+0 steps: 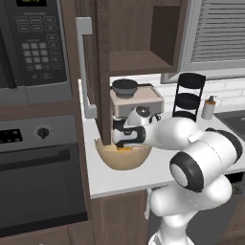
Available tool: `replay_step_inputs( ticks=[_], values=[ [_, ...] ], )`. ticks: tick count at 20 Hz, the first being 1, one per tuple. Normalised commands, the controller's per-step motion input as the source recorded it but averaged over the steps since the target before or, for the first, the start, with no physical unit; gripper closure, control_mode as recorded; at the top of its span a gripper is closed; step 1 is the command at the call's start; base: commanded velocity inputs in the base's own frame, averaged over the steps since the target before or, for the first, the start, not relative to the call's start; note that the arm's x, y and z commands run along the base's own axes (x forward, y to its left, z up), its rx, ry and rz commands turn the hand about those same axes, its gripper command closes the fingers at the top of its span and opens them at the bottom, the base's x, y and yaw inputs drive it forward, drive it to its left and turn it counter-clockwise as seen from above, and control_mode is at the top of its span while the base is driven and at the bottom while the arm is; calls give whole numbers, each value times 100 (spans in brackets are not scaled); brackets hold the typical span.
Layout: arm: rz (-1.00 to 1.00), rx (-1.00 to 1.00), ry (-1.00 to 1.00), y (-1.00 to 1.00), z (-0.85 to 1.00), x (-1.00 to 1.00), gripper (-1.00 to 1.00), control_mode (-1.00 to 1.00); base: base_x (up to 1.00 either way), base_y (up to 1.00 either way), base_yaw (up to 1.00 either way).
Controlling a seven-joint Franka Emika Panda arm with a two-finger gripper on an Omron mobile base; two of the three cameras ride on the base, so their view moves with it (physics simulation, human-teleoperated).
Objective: Open the cabinet, pick up the bread from the cabinet and place it in the basket. Then move the basket to the dining counter.
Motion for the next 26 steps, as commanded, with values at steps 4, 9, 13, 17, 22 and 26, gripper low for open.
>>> replay_step_inputs(
  ticks=[4,9,13,17,22,26],
  values=[
    [-1,0,-1,0,0,54,-100,-100,0,0,0],
    [-2,0,-1,0,9,15,-100,-100,0,0,0],
    [0,0,-3,0,26,-47,-100,-100,0,0,0],
    [-3,0,-2,0,45,-46,-100,-100,0,0,0],
    [-11,0,0,-8,50,-55,-100,-100,0,0,0],
    [-16,0,0,-36,41,-91,-100,-100,0,0,0]
  ],
)
